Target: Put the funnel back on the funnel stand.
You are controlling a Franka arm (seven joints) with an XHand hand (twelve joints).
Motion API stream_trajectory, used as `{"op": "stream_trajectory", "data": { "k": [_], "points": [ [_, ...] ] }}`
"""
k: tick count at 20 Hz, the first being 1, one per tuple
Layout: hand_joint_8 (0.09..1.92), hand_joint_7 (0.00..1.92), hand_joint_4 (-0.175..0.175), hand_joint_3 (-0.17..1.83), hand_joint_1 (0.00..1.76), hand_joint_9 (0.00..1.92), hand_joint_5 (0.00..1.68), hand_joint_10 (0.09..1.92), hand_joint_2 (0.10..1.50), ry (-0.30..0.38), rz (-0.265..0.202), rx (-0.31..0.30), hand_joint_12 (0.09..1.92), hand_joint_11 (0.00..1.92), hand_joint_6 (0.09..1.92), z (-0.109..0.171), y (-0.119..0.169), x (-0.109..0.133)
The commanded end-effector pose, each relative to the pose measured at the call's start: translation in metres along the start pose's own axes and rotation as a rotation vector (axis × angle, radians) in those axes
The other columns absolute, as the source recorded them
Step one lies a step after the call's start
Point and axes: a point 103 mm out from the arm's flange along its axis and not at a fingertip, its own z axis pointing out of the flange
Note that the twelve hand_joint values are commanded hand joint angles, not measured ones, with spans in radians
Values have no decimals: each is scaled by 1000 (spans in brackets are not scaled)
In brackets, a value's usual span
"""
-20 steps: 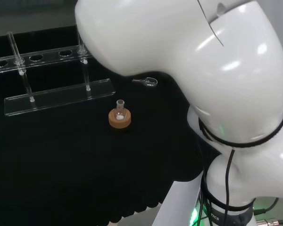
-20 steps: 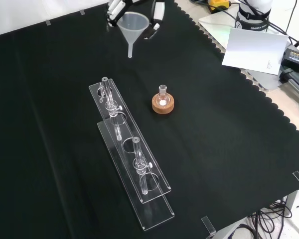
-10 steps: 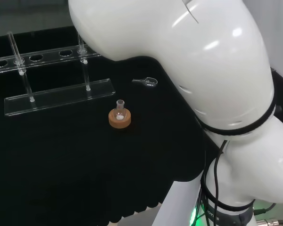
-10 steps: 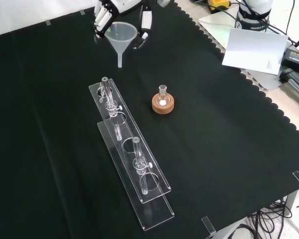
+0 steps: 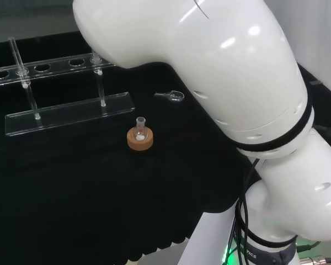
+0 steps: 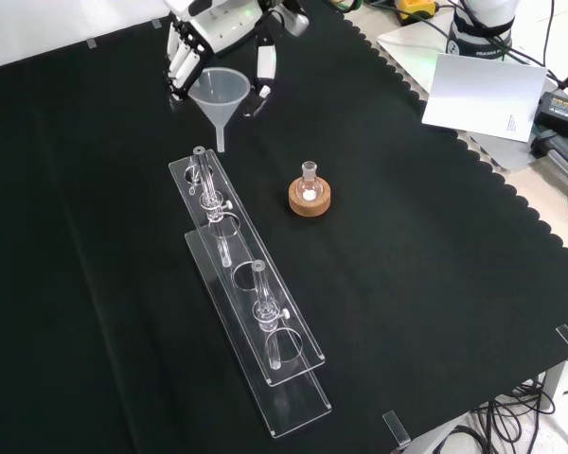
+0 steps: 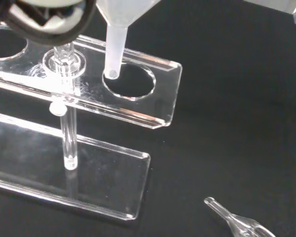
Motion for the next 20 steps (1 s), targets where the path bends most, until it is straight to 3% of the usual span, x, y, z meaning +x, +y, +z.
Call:
{"op": "stream_trajectory", "data": {
  "k": [1, 20],
  "points": [
    [659, 754, -24, 575, 979, 1361, 705, 89, 715, -11, -25, -21, 937, 1044, 635, 3, 10, 13],
    [662, 755, -23, 579, 980, 1367, 726, 87, 715, -9, 31, -19, 934, 1049, 641, 31, 38, -7]
  ]
}}
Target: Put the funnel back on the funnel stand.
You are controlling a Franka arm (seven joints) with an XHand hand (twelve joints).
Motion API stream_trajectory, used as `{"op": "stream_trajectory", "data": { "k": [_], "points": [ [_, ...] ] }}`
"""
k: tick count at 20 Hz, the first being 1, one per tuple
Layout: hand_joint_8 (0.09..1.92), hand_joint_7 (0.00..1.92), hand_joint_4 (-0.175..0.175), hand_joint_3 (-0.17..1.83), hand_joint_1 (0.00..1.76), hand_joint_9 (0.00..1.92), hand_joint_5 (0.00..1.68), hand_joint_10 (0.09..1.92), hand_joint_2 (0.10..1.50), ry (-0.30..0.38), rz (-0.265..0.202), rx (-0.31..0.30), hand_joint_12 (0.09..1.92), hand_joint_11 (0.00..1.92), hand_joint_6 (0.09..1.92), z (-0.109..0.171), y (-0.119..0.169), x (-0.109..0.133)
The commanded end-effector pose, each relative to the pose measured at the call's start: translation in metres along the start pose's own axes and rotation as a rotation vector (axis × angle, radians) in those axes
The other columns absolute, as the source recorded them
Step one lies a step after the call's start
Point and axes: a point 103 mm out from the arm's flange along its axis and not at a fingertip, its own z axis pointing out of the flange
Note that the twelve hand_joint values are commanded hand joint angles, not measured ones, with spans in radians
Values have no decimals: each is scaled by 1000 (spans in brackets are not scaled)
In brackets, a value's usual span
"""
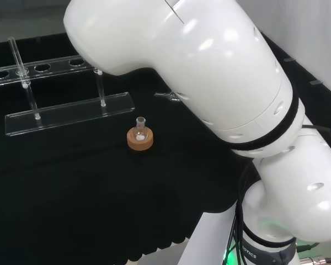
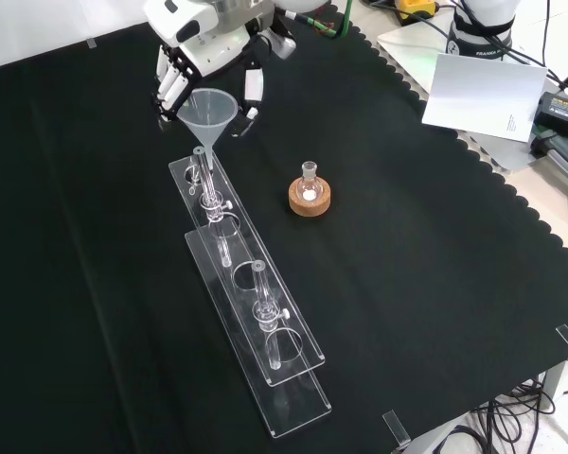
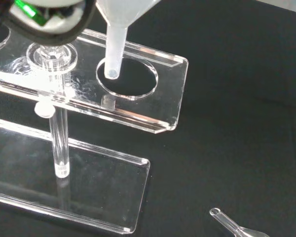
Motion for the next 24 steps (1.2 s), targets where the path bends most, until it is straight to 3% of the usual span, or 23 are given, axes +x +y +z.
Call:
{"op": "stream_trajectory", "data": {
  "k": [1, 24],
  "points": [
    [662, 755, -23, 579, 980, 1368, 728, 87, 715, 4, 21, -8, 933, 1049, 641, 11, 12, -10],
    [668, 708, -27, 581, 949, 1299, 699, 87, 706, 20, 6, 71, 949, 1009, 628, 45, 30, -2]
  ]
}}
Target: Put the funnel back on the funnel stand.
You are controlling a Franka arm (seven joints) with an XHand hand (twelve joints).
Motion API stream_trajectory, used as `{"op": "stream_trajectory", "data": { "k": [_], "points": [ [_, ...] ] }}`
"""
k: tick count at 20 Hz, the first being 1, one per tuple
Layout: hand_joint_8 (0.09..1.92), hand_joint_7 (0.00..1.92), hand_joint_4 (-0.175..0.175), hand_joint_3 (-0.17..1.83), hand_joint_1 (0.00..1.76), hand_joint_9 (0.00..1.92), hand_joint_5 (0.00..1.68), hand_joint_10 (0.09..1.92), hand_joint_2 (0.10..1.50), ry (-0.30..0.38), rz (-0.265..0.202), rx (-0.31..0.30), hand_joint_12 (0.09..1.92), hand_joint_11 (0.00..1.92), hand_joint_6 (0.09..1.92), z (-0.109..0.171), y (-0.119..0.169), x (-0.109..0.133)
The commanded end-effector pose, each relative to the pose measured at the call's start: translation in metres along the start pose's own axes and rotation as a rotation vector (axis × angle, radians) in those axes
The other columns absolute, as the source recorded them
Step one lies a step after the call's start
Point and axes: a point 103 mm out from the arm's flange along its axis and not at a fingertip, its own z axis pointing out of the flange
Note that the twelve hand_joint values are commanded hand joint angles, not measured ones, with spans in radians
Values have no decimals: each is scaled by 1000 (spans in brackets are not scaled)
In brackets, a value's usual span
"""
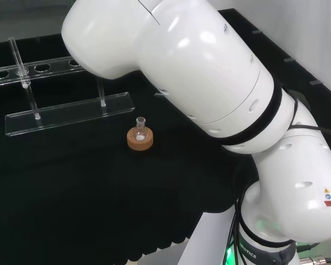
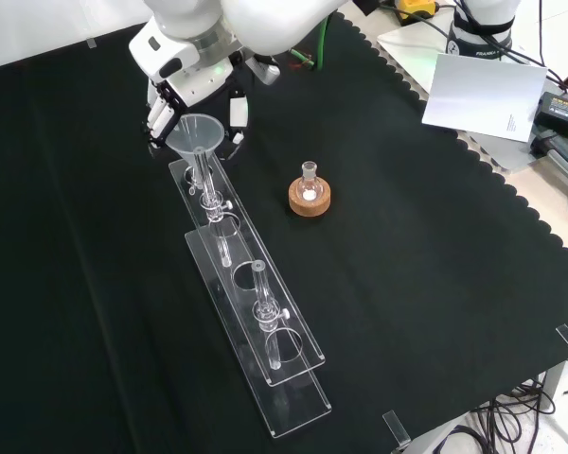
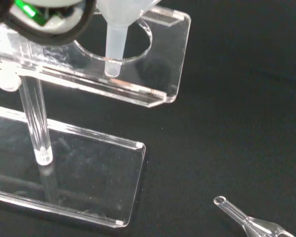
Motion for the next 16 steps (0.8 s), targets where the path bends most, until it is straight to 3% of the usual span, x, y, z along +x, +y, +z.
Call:
{"op": "stream_trajectory", "data": {
  "k": [1, 4, 8, 12, 16],
  "points": [
    [675, 685, -28, 583, 930, 1279, 671, 87, 697, 26, -11, 24, 974, 981, 626, 6, 0, 2],
    [693, 577, -38, 583, 856, 1177, 521, 87, 661, 46, -26, 57, 1077, 868, 572, 8, -1, 3],
    [698, 293, -47, 513, 726, 909, 349, 87, 627, 67, -44, 104, 1255, 629, 362, 12, -3, 3],
    [704, 160, -51, 421, 641, 792, 320, 87, 624, 79, -53, 99, 1312, 543, 184, 9, -11, 3],
    [698, 129, -52, 359, 587, 748, 313, 87, 618, 86, -46, 46, 1341, 513, 118, -5, -28, 2]
  ]
}}
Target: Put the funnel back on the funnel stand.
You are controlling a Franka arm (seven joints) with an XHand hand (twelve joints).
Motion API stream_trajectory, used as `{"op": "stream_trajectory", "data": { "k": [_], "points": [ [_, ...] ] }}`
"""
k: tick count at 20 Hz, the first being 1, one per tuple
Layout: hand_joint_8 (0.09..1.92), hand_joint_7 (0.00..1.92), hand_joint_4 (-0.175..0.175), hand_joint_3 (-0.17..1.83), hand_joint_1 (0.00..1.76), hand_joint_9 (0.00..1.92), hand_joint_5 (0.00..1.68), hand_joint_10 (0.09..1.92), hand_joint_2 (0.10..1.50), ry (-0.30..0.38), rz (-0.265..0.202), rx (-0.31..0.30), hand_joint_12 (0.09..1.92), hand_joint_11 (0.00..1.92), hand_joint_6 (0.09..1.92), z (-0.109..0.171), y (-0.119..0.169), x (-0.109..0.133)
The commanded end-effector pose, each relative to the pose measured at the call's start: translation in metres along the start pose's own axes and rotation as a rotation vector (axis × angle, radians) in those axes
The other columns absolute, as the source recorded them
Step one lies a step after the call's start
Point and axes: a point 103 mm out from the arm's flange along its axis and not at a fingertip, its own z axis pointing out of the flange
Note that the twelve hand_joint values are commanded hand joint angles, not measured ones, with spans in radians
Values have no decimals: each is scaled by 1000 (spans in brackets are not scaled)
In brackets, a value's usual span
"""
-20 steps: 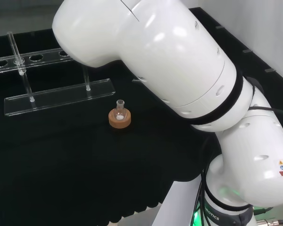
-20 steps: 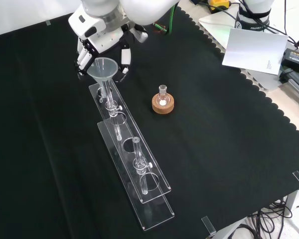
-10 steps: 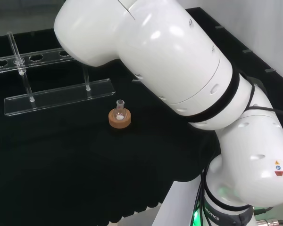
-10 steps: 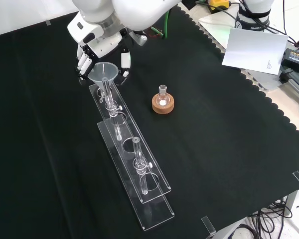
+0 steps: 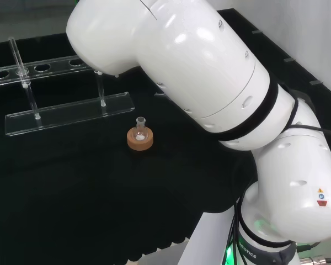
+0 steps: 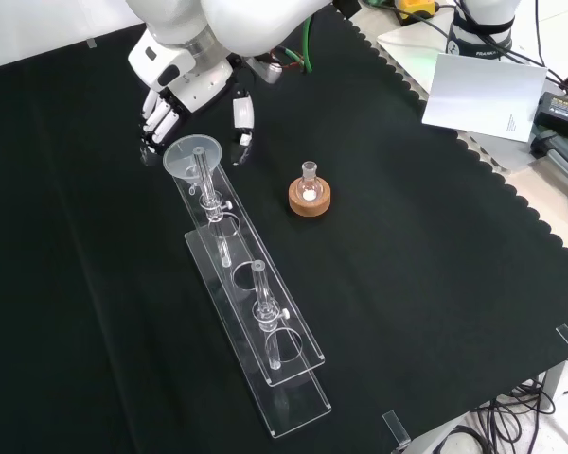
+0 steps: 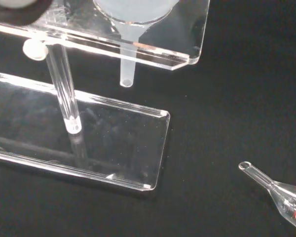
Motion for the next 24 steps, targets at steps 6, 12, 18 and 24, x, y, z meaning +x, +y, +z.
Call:
{"op": "stream_trajectory", "data": {
  "k": [6, 12, 18, 24],
  "points": [
    [705, 205, -56, 323, 586, 765, 349, 87, 633, 45, 6, -121, 1351, 503, 96, -33, -64, -6],
    [697, 311, -52, 327, 675, 820, 423, 87, 682, 128, 19, -163, 1335, 523, 90, -43, -112, -19],
    [682, 343, -53, 338, 683, 843, 452, 87, 692, 130, 54, -163, 1315, 540, 87, -40, -146, -30],
    [678, 345, -53, 343, 682, 840, 455, 94, 695, 158, 86, -158, 1315, 538, 87, -35, -172, -45]
  ]
}}
